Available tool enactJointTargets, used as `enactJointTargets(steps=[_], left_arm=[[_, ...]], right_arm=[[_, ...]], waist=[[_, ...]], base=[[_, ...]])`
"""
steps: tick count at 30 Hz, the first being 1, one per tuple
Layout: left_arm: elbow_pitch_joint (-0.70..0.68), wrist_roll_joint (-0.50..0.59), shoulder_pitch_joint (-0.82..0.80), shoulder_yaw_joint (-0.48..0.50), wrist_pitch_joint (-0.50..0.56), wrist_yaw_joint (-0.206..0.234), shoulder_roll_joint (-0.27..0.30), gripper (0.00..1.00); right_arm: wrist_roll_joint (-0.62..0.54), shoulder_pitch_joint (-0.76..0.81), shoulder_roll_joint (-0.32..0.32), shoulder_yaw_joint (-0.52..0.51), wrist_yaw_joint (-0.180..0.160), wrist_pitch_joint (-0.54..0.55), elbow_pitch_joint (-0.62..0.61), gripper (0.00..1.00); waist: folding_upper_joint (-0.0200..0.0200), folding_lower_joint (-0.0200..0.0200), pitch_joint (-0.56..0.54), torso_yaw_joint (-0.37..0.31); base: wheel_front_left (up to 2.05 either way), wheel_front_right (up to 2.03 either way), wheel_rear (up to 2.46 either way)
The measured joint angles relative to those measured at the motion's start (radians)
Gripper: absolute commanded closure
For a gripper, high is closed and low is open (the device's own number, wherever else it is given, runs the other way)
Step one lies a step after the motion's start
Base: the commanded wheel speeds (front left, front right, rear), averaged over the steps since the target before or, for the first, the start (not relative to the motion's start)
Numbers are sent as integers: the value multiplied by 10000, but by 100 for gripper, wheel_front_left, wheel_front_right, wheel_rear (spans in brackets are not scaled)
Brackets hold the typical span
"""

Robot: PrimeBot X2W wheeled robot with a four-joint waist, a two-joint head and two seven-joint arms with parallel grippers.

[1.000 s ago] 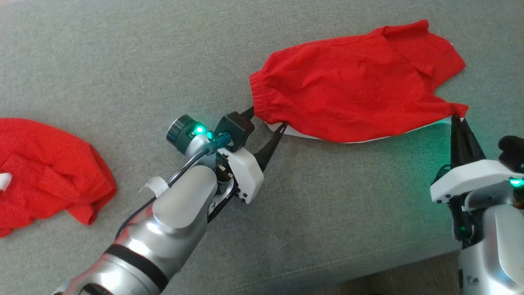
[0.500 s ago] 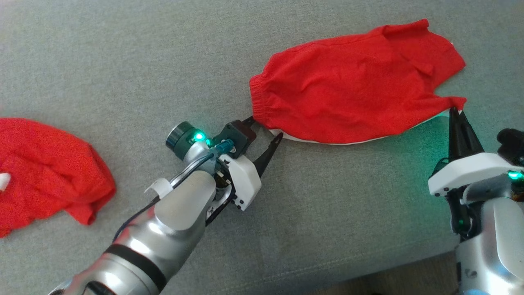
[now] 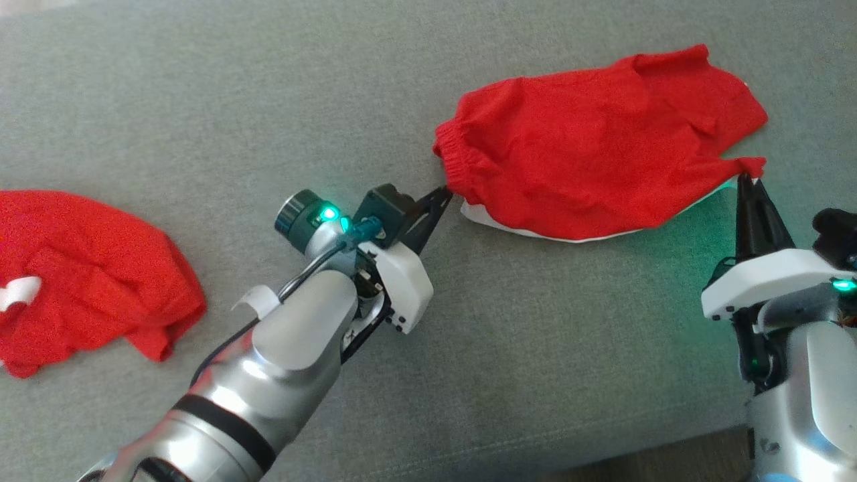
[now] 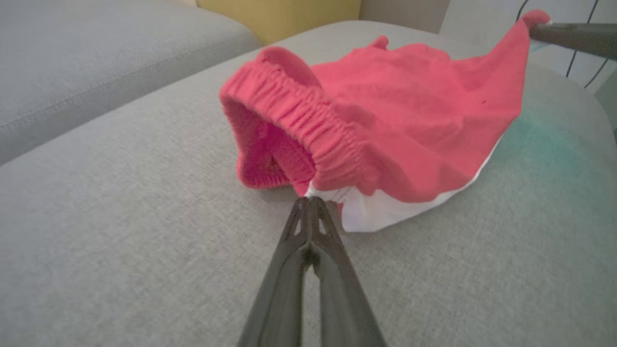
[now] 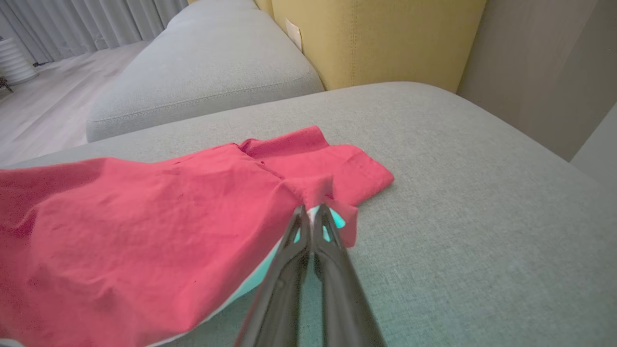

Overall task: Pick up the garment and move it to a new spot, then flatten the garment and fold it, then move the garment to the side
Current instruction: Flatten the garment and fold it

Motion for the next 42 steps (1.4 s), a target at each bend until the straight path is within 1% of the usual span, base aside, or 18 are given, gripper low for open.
enactJointTargets(steps=[5, 9, 14, 17, 21, 22, 24, 27, 28, 29, 30, 32, 33, 34, 36, 42], left_arm=[[-522, 44, 111, 738, 0, 6, 10, 100], [-1030, 245, 226, 1225, 0, -6, 113, 100], [-1323, 502, 555, 1434, 0, -109, 184, 100], [-1526, 573, 941, 1722, 0, -104, 199, 100], [-2272, 573, 1577, 2347, 0, -19, 249, 100], [-2272, 573, 1577, 2347, 0, -19, 249, 100], [-2640, 596, 1942, 2633, 0, 13, 286, 100], [-3149, 683, 2652, 3039, 0, 184, 380, 100], [-3298, 732, 2930, 3156, 0, 209, 405, 93], [-3415, 790, 3202, 3237, 0, 232, 418, 35], [-3526, 859, 3479, 3279, 0, 278, 430, 0], [-3701, 955, 4031, 3394, 0, 357, 428, 0], [-3793, 976, 4284, 3498, 0, 395, 426, 0], [-3887, 999, 4519, 3588, 0, 433, 426, 0], [-4033, 1057, 4907, 3718, 0, 441, 422, 0], [-4431, 1331, 5649, 4159, 0, 493, 345, 0]], right_arm=[[-144, -41, -63, 59, 0, 19, -157, 100], [-144, -177, -410, 50, 0, 130, -301, 100], [-142, -426, -663, 31, 0, 301, -430, 100], [-140, -390, -656, 29, 0, 370, -437, 100], [-75, -27, -616, -90, 0, 357, -548, 100], [-75, -27, -616, -90, 0, 357, -548, 100], [-12, 377, -539, -238, 0, 353, -539, 100], [-10, 1028, -351, -554, 0, 265, -529, 100], [13, 1224, -278, -683, 0, 265, -523, 100], [38, 1412, -230, -796, 0, 265, -510, 100], [40, 1589, -178, -955, 0, 267, -489, 100], [-44, 1932, -90, -1287, 0, 337, -362, 100], [-219, 2114, -71, -1386, 0, 370, -299, 60], [-347, 2297, -29, -1540, 0, 368, -268, 0], [-466, 2531, 13, -1810, 0, 368, -77, 0], [-813, 2654, 33, -2046, 0, 221, 144, 0]], waist=[[0, 0, -400, 252], [0, 0, -787, 526], [0, 0, -1283, 890], [0, 0, -1532, 1063], [0, 0, -1783, 1254], [0, 0, -1783, 1254], [0, 0, -1883, 1332], [0, 0, -2063, 1412], [0, 0, -2129, 1429], [0, 0, -2194, 1442], [0, 0, -2258, 1449], [0, 0, -2396, 1447], [0, 0, -2465, 1443], [0, 0, -2532, 1439], [0, -1, -2649, 1437], [0, 0, -2820, 1513]], base=[[0, 0, 0], [0, 0, 0], [0, 0, 0], [0, 0, 0], [0, 0, 0], [0, 0, 0], [0, 0, 0], [0, 0, 0], [0, 0, 0], [0, 0, 0], [0, 0, 0], [0, 0, 0], [0, 0, 0], [0, 0, 0], [0, 0, 0], [0, 0, 0]])
